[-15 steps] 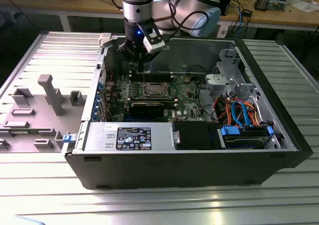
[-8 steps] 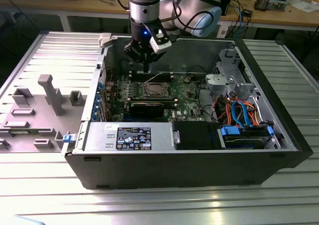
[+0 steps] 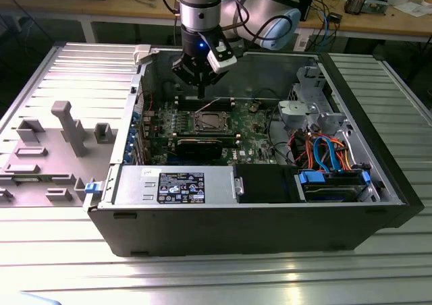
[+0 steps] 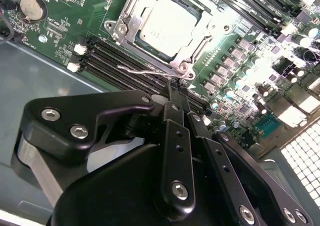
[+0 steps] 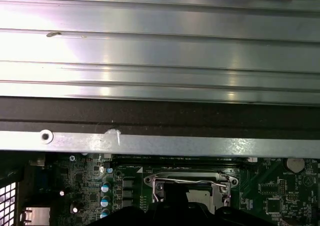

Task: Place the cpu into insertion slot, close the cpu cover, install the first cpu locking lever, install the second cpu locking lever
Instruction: 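Install the first cpu locking lever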

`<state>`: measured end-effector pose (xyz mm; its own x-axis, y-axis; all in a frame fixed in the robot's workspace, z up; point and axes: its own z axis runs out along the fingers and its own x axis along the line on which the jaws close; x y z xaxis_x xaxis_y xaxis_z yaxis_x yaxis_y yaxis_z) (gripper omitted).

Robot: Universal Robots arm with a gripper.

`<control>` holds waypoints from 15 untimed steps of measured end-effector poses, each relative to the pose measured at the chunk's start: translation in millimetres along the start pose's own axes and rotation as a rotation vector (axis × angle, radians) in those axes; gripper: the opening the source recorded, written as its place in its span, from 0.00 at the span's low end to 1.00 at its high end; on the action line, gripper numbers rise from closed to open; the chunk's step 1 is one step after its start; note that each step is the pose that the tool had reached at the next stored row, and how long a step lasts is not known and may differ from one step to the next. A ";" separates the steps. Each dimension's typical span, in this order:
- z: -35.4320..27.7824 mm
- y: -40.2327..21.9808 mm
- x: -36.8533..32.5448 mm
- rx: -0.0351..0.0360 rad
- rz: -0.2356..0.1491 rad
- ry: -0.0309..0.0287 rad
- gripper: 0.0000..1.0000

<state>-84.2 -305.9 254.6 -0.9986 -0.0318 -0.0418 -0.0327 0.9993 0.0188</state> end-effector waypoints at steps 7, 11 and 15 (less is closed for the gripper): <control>0.1 0.0 -0.3 -0.0001 0.000 -0.0001 0.11; 0.1 0.0 -0.3 -0.0001 0.000 -0.0001 0.11; 0.6 -0.2 -0.5 -0.0059 0.000 -0.0012 0.11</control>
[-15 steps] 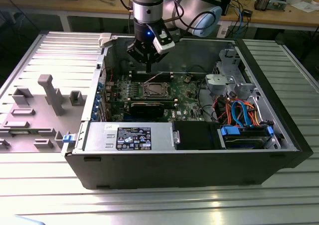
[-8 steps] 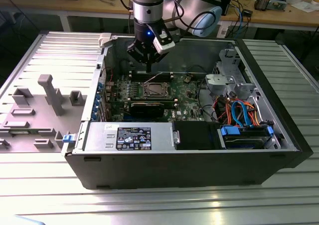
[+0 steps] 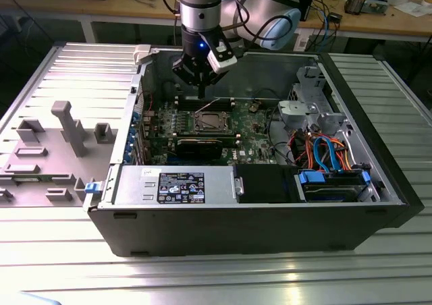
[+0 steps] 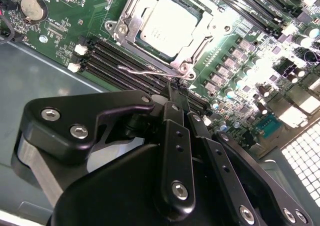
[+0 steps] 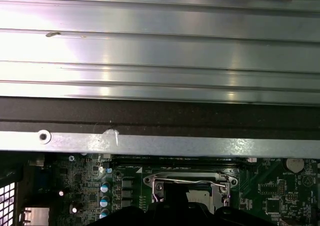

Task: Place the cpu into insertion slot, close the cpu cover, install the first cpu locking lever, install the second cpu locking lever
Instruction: 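Install the first cpu locking lever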

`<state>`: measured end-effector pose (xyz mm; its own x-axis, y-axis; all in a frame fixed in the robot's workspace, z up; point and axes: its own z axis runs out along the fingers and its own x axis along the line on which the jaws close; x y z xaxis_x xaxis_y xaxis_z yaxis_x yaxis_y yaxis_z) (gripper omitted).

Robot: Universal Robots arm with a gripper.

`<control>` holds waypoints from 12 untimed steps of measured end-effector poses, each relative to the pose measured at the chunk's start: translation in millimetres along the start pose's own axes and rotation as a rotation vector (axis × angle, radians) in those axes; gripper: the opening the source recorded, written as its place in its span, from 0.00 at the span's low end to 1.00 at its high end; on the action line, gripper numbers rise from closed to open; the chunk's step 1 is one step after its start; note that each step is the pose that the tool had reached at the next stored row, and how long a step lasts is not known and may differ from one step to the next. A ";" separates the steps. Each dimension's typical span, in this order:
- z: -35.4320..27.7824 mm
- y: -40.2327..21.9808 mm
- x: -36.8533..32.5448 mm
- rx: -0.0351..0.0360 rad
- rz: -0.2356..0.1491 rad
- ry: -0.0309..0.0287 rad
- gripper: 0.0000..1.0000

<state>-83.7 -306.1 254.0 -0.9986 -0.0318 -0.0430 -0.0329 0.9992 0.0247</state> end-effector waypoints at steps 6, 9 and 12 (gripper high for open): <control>3.2 -1.1 -1.2 -0.0090 0.009 -0.0015 0.11; 6.4 -2.7 -1.7 -0.0125 0.010 -0.0019 0.11; 7.0 -2.8 -1.6 -0.0123 0.010 -0.0017 0.11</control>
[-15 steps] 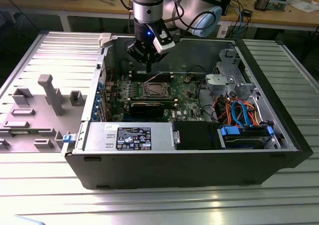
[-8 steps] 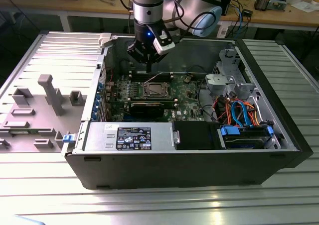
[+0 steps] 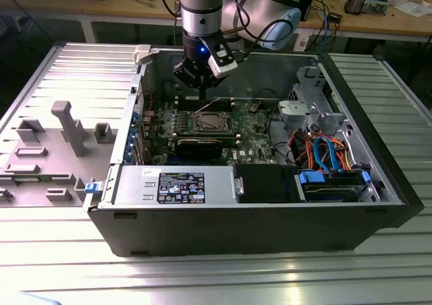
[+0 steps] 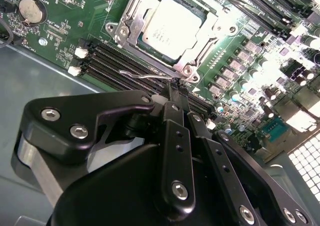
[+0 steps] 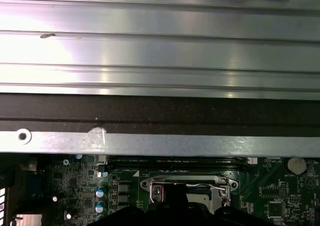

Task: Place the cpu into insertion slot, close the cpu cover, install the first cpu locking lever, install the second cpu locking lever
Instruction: 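Install the first cpu locking lever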

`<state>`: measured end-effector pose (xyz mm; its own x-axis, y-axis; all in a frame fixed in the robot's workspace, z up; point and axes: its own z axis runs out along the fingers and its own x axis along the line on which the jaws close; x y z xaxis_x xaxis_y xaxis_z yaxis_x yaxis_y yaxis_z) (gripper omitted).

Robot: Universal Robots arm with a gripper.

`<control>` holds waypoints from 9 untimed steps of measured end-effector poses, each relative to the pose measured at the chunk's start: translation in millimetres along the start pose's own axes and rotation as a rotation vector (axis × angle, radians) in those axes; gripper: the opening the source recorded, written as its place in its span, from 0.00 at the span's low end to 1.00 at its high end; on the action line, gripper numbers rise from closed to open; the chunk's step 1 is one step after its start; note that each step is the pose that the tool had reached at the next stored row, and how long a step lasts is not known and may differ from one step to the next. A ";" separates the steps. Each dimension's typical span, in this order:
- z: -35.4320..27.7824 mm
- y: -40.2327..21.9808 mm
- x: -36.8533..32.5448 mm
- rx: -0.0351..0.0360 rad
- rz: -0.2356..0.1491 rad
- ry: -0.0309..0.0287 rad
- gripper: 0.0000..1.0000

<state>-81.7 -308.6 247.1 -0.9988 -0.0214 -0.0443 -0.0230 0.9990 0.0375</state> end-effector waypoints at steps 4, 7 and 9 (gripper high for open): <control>0.3 0.0 0.0 0.0000 0.000 0.0000 0.11; 0.4 0.0 0.0 0.0000 0.000 0.0000 0.11; 0.5 0.0 0.0 0.0000 0.000 0.0000 0.11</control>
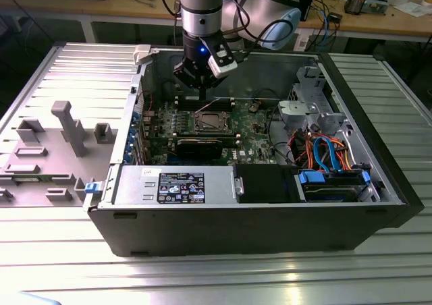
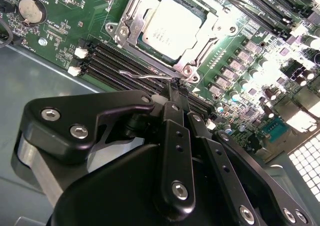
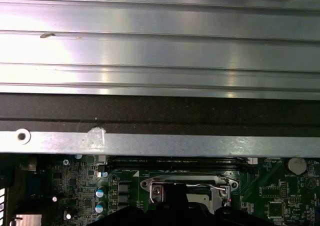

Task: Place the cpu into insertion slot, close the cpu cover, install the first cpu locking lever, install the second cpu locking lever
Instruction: 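Install the first cpu locking lever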

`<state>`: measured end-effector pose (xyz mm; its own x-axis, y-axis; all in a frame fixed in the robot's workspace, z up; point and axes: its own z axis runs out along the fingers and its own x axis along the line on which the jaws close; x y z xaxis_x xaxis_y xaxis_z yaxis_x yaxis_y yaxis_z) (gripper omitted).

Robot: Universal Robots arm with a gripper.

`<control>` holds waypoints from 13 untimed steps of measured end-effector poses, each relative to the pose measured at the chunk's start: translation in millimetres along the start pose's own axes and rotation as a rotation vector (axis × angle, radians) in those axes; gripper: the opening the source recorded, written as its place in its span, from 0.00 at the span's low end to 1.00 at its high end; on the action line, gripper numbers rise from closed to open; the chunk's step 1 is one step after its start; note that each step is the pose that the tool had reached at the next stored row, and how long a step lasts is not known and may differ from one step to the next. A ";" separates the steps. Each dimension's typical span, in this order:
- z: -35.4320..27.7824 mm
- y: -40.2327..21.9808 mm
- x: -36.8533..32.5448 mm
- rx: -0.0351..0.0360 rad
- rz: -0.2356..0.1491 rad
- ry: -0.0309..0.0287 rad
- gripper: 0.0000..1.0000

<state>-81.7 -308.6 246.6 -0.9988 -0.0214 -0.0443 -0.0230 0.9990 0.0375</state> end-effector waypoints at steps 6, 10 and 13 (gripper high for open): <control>4.4 -0.8 -5.0 -0.0061 0.001 -0.0002 0.11; 7.6 0.5 -6.6 -0.0060 0.001 -0.0001 0.11; 10.2 3.0 -8.1 -0.0062 0.000 -0.0001 0.11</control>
<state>-73.3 -305.1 236.8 -0.9988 -0.0209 -0.0445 -0.0229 0.9988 0.0437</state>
